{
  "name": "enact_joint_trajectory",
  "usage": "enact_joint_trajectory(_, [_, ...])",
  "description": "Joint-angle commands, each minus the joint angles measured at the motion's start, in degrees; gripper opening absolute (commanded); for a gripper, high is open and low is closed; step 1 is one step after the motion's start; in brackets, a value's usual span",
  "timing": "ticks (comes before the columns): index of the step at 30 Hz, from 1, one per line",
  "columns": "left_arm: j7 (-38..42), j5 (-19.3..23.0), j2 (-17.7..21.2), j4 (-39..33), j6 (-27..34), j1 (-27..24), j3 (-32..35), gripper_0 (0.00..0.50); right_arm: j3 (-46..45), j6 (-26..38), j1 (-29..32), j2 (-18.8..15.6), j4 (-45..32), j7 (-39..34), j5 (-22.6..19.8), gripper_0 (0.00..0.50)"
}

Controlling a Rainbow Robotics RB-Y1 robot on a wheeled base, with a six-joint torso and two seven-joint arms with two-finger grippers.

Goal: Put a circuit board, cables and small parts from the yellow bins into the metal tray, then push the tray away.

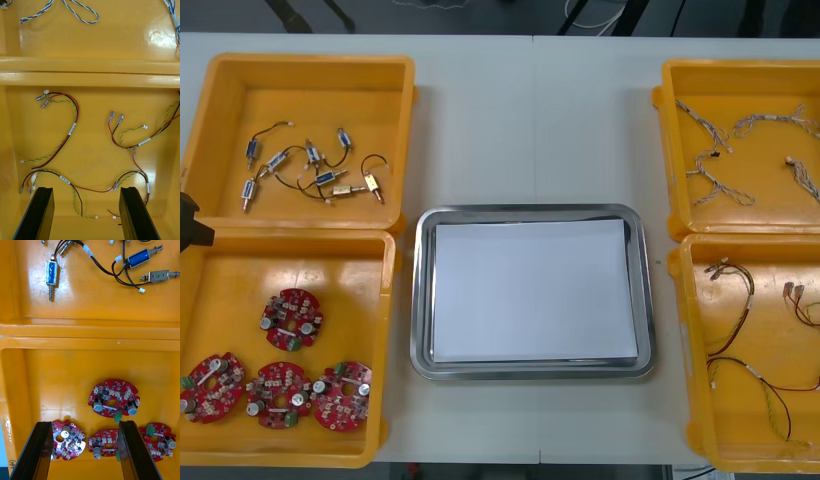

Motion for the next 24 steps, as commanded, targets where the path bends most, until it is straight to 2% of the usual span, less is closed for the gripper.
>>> enact_joint_trajectory(1, [3.93,-0.58,0.26,-1.22,0.37,0.65,-0.57,0.500,0.52,0.18,-0.83,-0.85,-1.40,-1.81,0.41,0.500])
enact_joint_trajectory(24, [3.93,-0.58,0.26,-1.22,0.37,0.65,-0.57,0.500,0.52,0.18,-0.83,-0.85,-1.40,-1.81,0.41,0.500])
